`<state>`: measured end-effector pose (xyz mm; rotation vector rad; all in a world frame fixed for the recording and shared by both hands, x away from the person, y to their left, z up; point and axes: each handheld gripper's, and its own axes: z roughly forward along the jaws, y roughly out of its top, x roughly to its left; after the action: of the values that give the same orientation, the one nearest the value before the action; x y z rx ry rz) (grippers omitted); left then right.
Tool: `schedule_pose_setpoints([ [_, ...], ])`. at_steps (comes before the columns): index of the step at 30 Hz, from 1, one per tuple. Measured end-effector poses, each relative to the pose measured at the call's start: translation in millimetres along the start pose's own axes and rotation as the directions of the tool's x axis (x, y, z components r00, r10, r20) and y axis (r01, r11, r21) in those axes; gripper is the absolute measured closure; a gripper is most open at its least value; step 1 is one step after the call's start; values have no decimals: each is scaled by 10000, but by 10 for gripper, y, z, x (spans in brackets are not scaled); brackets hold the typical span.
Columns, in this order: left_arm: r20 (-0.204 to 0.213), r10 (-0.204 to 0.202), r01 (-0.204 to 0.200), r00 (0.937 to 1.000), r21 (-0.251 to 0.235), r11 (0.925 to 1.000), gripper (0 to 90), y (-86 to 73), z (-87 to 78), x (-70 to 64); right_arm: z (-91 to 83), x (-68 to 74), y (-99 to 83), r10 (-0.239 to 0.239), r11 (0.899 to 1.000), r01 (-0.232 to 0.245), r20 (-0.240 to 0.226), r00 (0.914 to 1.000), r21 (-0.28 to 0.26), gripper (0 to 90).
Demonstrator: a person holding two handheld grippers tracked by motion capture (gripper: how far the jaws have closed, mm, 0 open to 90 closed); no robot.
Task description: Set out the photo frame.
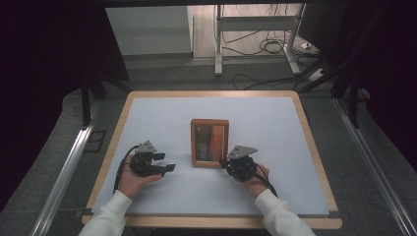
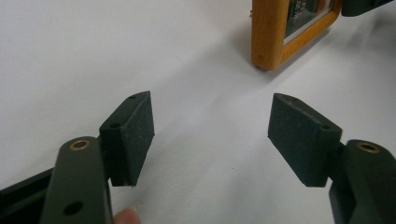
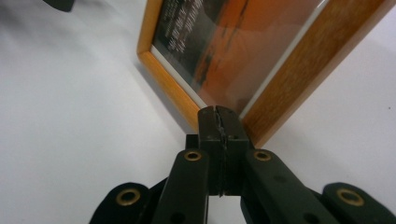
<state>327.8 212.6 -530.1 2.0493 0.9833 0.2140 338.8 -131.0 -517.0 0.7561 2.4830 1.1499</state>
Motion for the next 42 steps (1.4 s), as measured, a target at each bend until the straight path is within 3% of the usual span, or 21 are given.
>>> schedule_pose_setpoints([
  [15,-86,-86,85,9999,-47,10000,308,-6,-19,4,-340,-142,-76,377,9972,-369,116,9992,-649,900],
  [19,-161,-77,76,9998,-99,9999,309,27,-5,13,-435,-232,-144,378,9970,-361,227,9990,-689,900],
  [23,-120,15,-16,9999,-66,10000,309,38,13,-13,-633,-392,-276,824,9939,-770,673,9943,-792,891],
  [25,-76,41,-42,10000,-81,10000,309,46,18,-32,-683,-434,-316,1000,9921,-938,742,9922,-831,861],
  [26,-70,117,-117,9999,-121,9999,309,53,14,-54,-783,-511,-412,1466,9861,-1388,850,9855,-918,736],
  [27,-70,117,-117,9999,-121,9999,308,53,14,-54,-783,-511,-412,1466,9861,-1388,850,9855,-918,736],
  [28,-89,158,-159,9998,-118,9998,308,54,7,-65,-828,-540,-462,1711,9822,-1619,985,9803,-954,628],
  [29,-143,201,-203,9997,-152,9997,307,46,0,-77,-916,-578,-566,2109,9749,-1982,1350,9681,-1015,511],
  [30,-214,281,-284,9994,-135,9995,307,39,-9,-87,-916,-578,-566,2109,9749,-1982,1350,9681,-1015,511],
  [31,-295,316,-321,9991,-161,9994,308,17,-25,-110,-998,-601,-663,2361,9688,-2193,1607,9584,-1157,436],
  [35,-353,404,-410,9986,-153,9990,307,-7,-40,-147,-1084,-644,-803,2635,9627,-2474,1712,9493,-1097,365],
  [42,-392,475,-479,9981,-98,9988,305,-12,-21,-150,-1081,-692,-868,2744,9606,-2604,1807,9445,-977,332],
])
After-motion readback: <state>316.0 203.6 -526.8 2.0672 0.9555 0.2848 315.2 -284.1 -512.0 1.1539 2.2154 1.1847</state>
